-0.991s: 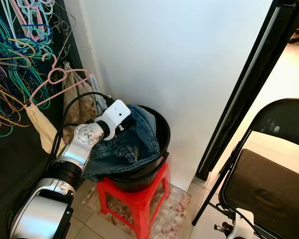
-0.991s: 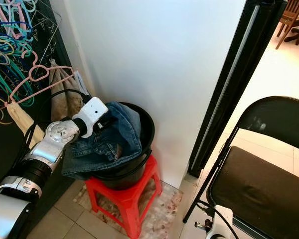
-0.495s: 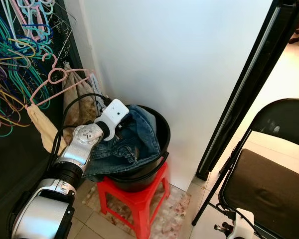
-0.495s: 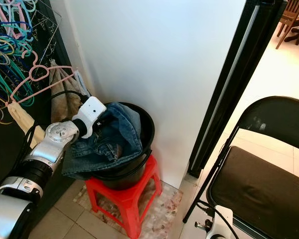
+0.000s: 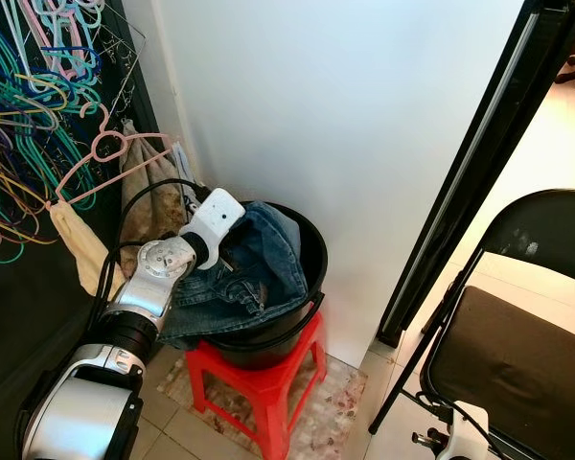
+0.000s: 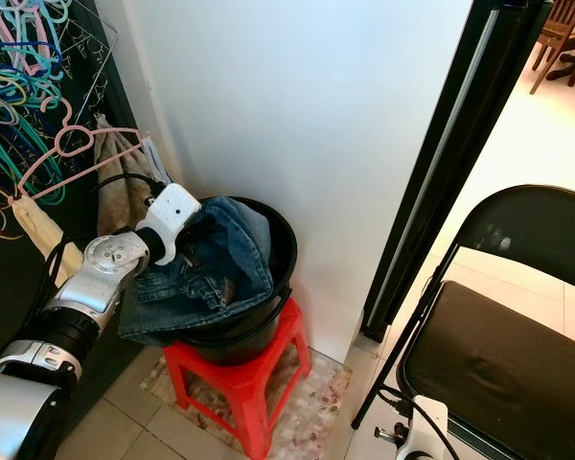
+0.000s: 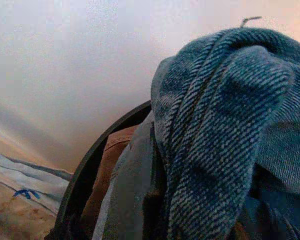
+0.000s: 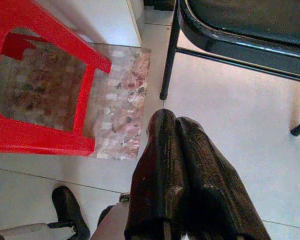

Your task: Clothes washing

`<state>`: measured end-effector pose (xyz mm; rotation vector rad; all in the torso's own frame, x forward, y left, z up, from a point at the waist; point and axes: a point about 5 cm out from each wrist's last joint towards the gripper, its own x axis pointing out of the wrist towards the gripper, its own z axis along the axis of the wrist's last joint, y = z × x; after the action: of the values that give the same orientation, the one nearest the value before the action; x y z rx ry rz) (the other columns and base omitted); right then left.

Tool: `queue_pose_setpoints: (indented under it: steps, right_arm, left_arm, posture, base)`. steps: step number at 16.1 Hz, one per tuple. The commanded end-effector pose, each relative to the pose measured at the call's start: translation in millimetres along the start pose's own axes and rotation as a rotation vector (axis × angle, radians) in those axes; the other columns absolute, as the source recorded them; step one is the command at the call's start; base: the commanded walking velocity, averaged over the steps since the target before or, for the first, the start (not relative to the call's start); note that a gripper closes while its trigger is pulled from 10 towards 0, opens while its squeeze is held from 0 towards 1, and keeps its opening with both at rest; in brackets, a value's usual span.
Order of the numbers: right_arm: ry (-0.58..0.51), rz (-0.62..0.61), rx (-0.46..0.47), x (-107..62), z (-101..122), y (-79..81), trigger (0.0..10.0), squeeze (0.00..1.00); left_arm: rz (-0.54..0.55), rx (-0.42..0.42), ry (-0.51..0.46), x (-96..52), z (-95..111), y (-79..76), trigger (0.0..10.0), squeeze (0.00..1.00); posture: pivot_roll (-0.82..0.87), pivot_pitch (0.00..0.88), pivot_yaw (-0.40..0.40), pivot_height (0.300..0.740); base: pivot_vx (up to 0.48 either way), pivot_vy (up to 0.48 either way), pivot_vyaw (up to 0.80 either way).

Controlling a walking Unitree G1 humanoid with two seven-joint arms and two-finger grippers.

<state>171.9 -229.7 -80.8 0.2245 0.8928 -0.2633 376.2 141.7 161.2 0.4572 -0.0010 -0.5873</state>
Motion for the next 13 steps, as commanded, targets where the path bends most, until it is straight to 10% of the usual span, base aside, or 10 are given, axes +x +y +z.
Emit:
queue_pose_setpoints:
  steps: [1, 7, 8, 13]
  right_arm:
    - [0.007, 0.0, 0.009, -0.2, -2, 0.2, 10.0, 0.0]
    - [0.006, -0.002, 0.01, -0.3, -2, 0.1, 10.0, 0.0]
    - [0.007, -0.002, 0.01, -0.4, -2, 0.1, 10.0, 0.0]
    - [0.006, -0.001, 0.008, -0.9, -4, -0.6, 10.0, 0.0]
  left_arm:
    - [0.0, -0.01, -0.016, -1.5, 2, 4.4, 0.0, 0.0]
    - [0.043, -0.18, -0.218, -11.3, 13, 14.6, 0.7, 0.0]
    - [0.066, -0.246, -0.303, -17.5, 19, 21.7, 10.0, 0.0]
    - [0.146, -0.452, -0.526, -49.1, 25, 55.7, 10.0, 0.0]
  posture:
    - [0.0, 0.0, -0.01, 0.74]
    - [-0.01, 0.0, -0.009, 0.74]
    - [-0.01, 0.0, -0.007, 0.74]
    - [0.0, 0.0, -0.011, 0.74]
  base:
    - [0.0, 0.0, 0.0]
    - [0.0, 0.0, 0.0]
    - [0.0, 0.0, 0.0]
    - [0.0, 0.0, 0.0]
